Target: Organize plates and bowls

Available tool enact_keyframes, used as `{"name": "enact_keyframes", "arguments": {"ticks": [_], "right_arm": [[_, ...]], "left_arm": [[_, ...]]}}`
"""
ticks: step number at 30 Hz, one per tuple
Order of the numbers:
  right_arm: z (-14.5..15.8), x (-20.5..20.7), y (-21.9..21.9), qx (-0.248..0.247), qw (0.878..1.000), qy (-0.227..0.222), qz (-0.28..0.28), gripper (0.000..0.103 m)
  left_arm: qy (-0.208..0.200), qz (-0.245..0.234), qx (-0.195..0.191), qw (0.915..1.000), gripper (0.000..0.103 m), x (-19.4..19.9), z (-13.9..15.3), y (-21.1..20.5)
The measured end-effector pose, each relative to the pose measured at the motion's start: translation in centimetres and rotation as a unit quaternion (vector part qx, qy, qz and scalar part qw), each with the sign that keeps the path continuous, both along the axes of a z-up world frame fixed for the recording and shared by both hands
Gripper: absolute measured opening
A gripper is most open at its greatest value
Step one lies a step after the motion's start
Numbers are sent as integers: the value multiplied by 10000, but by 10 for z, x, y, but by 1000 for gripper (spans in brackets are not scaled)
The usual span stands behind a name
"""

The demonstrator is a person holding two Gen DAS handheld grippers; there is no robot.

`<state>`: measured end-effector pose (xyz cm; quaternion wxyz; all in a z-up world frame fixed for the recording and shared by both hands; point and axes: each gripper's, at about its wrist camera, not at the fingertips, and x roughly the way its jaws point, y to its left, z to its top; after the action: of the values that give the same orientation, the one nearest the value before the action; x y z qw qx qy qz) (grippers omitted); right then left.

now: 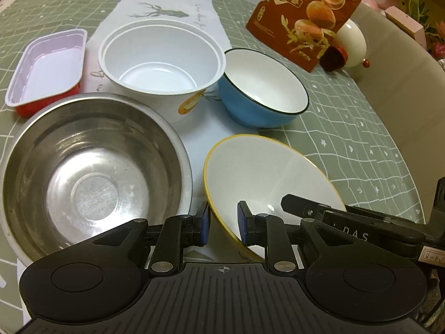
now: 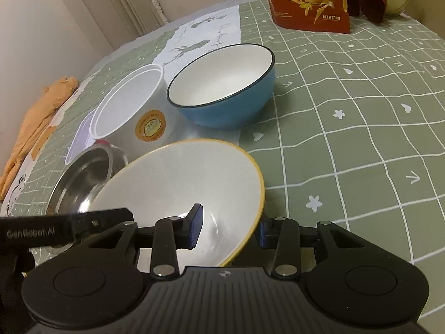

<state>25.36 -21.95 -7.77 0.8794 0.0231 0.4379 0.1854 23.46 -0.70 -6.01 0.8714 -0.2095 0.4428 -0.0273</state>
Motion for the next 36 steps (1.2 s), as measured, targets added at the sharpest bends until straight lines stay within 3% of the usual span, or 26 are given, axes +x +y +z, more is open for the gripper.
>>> {"name": "enact_keyframes", "arguments": {"ticks": [6,9,18,28,36], "right_arm": [[0,-2,0,-42,10000,7,-37,39],[3,0,-1,-11,10000,-46,-74,39],[-4,-5,2,-218,9997,-131,17,39],[0,-10,-8,16,10000,-36,20,39],[18,5,-14,67,9991,-318,-262,39]], "left_arm": [[-216,-93,124,9996,24,3,4,-4],[-284,-59,-5,9996,24,10,2,1],[-195,-266,173,9993,24,8,2,-5],[-377,72,22,9993,23,-2,14,12],[-205,84,266,9994,23,8,7,0]]}}
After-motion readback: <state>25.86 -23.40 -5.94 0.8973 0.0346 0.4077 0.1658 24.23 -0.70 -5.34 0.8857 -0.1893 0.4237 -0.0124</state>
